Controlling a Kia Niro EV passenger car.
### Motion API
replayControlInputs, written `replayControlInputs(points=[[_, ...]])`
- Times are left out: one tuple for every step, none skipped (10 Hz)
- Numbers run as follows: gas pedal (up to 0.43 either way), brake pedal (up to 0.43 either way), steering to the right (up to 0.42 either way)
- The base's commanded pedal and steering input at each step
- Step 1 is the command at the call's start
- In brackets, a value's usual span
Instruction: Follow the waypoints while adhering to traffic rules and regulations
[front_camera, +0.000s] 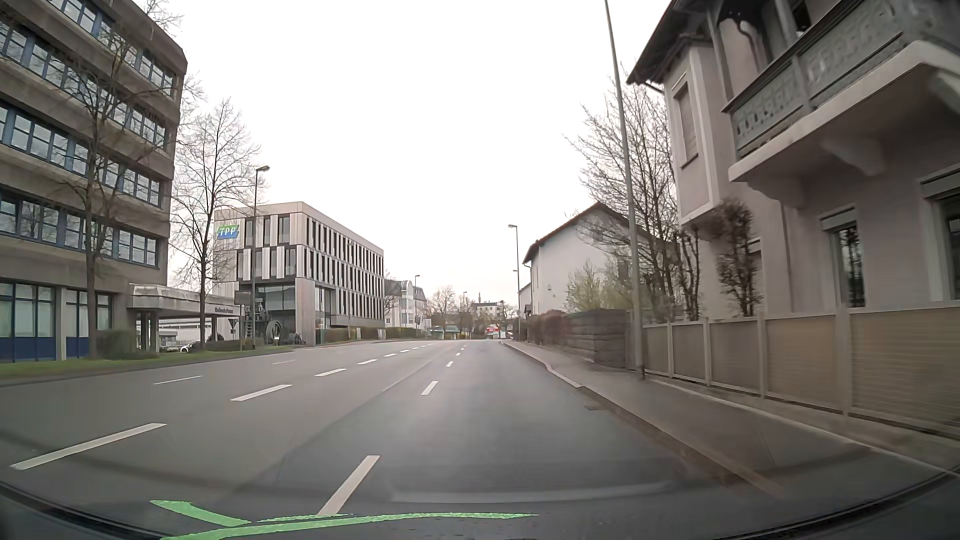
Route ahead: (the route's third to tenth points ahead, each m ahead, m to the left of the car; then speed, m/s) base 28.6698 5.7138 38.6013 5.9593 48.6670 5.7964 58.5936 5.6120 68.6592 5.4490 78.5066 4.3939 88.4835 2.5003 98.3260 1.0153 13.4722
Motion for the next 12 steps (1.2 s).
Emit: replayControlInputs(points=[[0.189,0.0,0.002],[0.189,0.0,0.002],[0.177,0.0,0.002],[0.177,0.0,0.002],[0.169,0.0,0.002],[0.157,0.0,0.002],[0.157,0.0,0.002],[0.157,0.0,0.001],[0.15,0.0,0.001],[0.15,0.0,0.001],[0.15,0.0,0.001],[0.15,0.0,0.001]])
